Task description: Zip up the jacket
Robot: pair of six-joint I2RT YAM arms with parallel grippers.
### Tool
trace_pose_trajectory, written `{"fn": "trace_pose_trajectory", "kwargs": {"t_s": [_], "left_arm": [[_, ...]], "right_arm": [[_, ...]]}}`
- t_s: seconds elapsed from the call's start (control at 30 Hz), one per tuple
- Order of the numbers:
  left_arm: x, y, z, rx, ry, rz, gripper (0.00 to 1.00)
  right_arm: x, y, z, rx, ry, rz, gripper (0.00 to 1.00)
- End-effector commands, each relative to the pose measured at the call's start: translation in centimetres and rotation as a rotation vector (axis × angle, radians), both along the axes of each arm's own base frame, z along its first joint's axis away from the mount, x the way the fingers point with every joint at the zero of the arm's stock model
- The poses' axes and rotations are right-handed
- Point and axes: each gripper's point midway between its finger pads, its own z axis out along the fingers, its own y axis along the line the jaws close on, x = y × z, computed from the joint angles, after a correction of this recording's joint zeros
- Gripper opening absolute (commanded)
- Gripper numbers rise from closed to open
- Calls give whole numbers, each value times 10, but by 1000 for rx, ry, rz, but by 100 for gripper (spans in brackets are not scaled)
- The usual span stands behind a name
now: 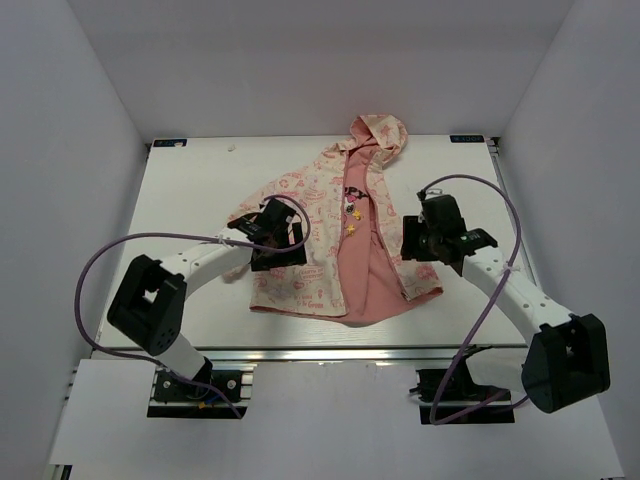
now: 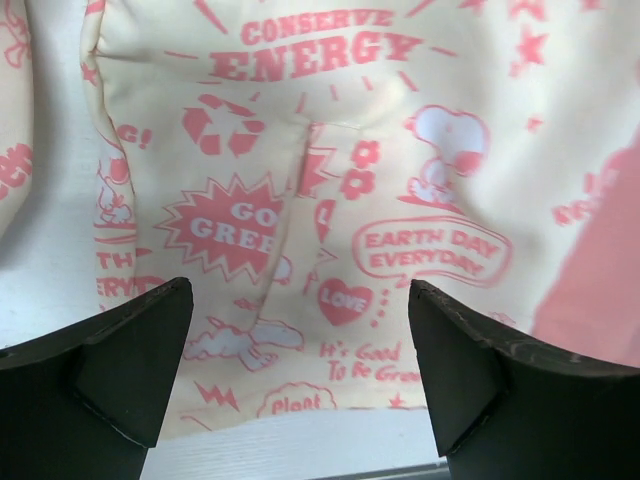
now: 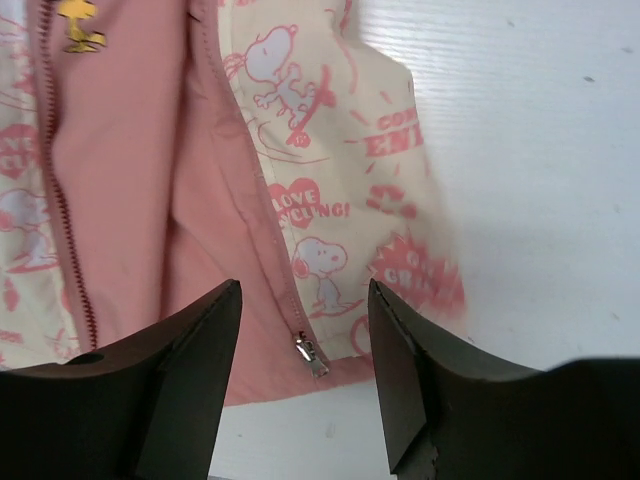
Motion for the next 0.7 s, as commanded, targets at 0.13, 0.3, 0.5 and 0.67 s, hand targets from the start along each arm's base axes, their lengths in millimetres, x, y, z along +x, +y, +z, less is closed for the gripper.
{"fn": "trace_pose_trajectory", "kwargs": {"t_s": [0.13,0.3,0.5,0.67], "left_arm": [[-6,-13,26,-95,-41,-53,98],[-8,-26,21,-152,-36,-86,98],[-2,-50,8,-243,-35,-122,98],[12,-61,-15,-227,-6,-129,98]], "right_arm": [[-17,-28,10,-158,-9,-115,61],[-29,6,-17,-53,88,45,60],[-29,7,-62,-78,199,8,57],[-18,0,-88,-140,226,-40,47]]}}
